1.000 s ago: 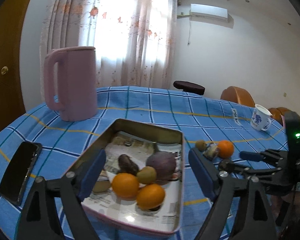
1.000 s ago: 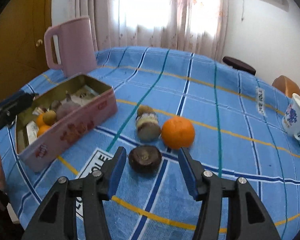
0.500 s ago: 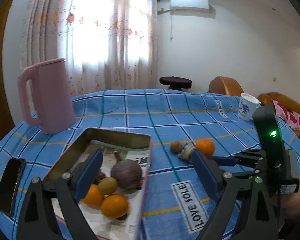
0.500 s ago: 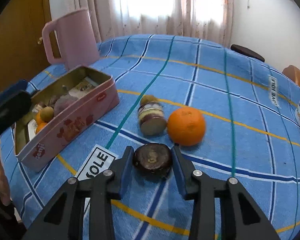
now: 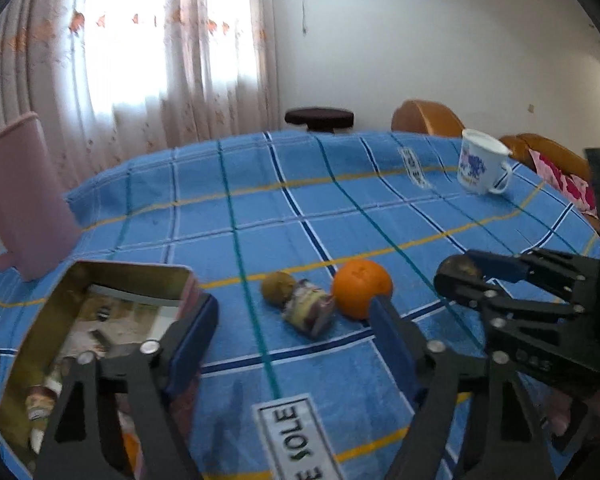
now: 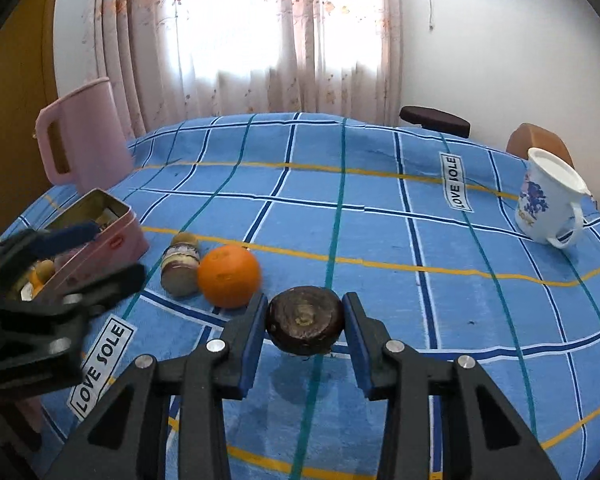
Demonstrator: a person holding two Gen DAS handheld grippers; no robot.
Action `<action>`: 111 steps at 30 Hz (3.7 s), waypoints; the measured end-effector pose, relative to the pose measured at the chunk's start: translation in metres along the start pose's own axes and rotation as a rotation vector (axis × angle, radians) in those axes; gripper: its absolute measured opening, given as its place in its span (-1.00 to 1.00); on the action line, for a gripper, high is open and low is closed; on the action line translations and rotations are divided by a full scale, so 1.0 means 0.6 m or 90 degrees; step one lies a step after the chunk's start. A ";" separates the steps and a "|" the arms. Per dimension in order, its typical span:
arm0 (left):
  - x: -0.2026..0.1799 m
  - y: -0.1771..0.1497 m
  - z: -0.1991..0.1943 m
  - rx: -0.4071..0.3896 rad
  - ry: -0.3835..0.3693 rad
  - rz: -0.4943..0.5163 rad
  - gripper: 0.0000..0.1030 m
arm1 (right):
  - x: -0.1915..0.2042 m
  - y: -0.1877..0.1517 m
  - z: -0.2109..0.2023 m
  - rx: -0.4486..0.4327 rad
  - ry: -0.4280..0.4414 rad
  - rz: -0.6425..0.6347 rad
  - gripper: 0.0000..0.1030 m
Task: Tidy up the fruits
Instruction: 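Grasp the wrapped brown jar beside the orange with the left tool, then carry the wrapped jar and dark brown fruit over the tin with both tools, then open both tools to release the wrapped jar and dark fruit into the tin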
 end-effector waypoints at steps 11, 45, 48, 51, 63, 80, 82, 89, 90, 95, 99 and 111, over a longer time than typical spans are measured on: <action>-0.012 -0.009 0.059 0.085 -0.019 -0.012 0.15 | -0.005 0.000 -0.006 -0.020 0.016 0.015 -0.22; -0.018 -0.005 -0.028 -0.046 -0.047 -0.010 -0.21 | -0.001 0.015 -0.057 -0.129 0.005 0.001 -0.22; -0.021 -0.005 -0.036 -0.061 -0.045 -0.007 -0.21 | 0.001 0.015 -0.063 -0.140 0.004 -0.002 -0.22; -0.022 -0.004 -0.045 -0.076 -0.043 -0.005 -0.21 | 0.003 0.016 -0.068 -0.151 0.002 -0.006 -0.22; -0.025 -0.007 -0.071 -0.119 -0.041 -0.006 -0.21 | 0.011 0.020 -0.096 -0.202 -0.012 -0.025 -0.22; -0.026 -0.014 -0.097 -0.157 -0.042 0.000 -0.21 | 0.014 0.020 -0.124 -0.255 -0.037 -0.036 -0.22; -0.025 -0.016 -0.099 -0.156 -0.045 -0.001 -0.21 | 0.015 0.020 -0.124 -0.254 -0.039 -0.037 -0.22; 0.014 -0.007 -0.116 -0.162 -0.041 -0.027 -0.21 | 0.041 0.040 -0.110 -0.246 -0.004 -0.041 -0.22; 0.026 -0.003 -0.121 -0.165 -0.037 -0.034 -0.21 | 0.049 0.047 -0.108 -0.246 0.002 -0.044 -0.22; 0.081 0.012 -0.144 -0.177 -0.018 -0.060 -0.21 | 0.095 0.088 -0.103 -0.251 0.039 -0.070 -0.22; 0.137 0.024 -0.157 -0.186 0.009 -0.078 -0.21 | 0.142 0.124 -0.095 -0.253 0.072 -0.097 -0.22; 0.275 0.029 -0.141 -0.154 0.070 -0.147 -0.21 | 0.278 0.183 -0.008 -0.205 0.163 -0.135 -0.22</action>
Point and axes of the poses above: each gripper's, at about its wrist camera, not at the fingertips, and z roughly the way its jaws point, x to its left, y to its top, the point moved 7 cm from there along z, roughly the way its jaws point, and after that the axes turned 14 degrees about -z, right-handed, at the moved point
